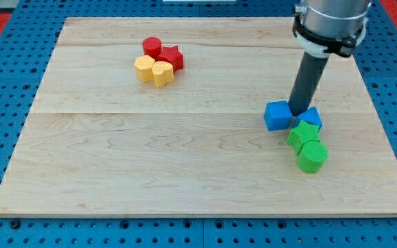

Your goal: Push triangle in between green star and blue cube

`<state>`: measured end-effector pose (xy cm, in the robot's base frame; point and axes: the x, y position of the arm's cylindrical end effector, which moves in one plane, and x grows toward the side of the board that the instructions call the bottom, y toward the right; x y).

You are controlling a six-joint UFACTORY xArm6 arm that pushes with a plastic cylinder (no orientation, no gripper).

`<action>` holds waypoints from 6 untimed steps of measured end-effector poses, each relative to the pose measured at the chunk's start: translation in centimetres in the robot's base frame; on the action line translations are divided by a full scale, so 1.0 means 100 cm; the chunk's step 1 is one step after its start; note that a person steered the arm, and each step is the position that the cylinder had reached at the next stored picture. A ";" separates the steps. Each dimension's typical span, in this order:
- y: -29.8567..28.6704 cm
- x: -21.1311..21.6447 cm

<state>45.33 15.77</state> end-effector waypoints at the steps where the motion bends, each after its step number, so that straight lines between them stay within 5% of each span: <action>1: 0.000 0.014; 3: 0.027 -0.023; 5: 0.100 0.032; 6: 0.034 0.032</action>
